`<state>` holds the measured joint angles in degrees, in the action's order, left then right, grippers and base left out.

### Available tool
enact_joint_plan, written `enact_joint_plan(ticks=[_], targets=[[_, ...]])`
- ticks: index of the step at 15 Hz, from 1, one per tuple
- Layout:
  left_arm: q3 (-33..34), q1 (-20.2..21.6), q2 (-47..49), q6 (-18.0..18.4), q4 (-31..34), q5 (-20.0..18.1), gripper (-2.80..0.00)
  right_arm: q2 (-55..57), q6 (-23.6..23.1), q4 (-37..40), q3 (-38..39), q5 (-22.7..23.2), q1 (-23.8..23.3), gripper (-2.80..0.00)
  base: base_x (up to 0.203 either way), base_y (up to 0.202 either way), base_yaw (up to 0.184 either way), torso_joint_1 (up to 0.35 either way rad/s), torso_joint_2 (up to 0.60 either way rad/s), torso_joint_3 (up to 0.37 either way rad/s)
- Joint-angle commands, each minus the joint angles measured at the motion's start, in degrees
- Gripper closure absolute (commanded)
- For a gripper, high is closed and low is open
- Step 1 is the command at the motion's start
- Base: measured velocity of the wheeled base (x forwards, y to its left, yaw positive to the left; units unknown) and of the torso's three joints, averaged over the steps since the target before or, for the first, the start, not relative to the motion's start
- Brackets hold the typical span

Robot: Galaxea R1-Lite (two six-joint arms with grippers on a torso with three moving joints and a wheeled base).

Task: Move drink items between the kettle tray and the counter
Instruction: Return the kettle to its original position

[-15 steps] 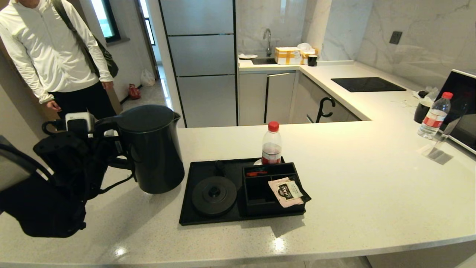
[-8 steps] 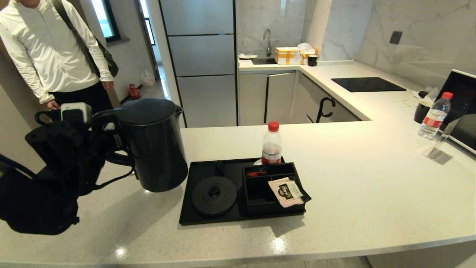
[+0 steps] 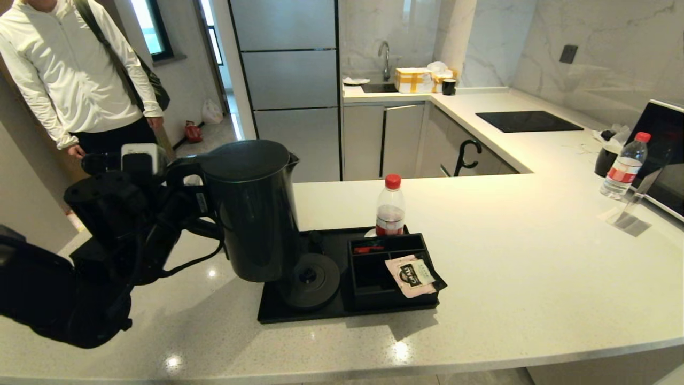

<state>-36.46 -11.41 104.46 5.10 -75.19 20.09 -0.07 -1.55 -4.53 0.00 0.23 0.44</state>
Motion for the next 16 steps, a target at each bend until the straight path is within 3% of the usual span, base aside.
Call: enact_joint_plan(ticks=[1,6,16], targets=[[0.0,-1.1,0.1,-0.2,-0.3,0.2,0.0,0.1,0.0,0.0,1.8,0.0,0.0,0.0,0.0,0.0,0.0,0.0,0.0,0.0],[-0.6,-4.2,1.5,-2.2,1.0,2.7,0.0,0.1,0.0,0.0,1.8,0.0,0.0,0.0,0.0,0.0,0.0,0.0,0.0,0.0],[-1.4,-7.8,7.0,-3.7,-0.2,4.0,0.0,0.1,0.0,0.0,1.8,0.0,0.0,0.0,0.0,0.0,0.0,0.0,0.0,0.0]])
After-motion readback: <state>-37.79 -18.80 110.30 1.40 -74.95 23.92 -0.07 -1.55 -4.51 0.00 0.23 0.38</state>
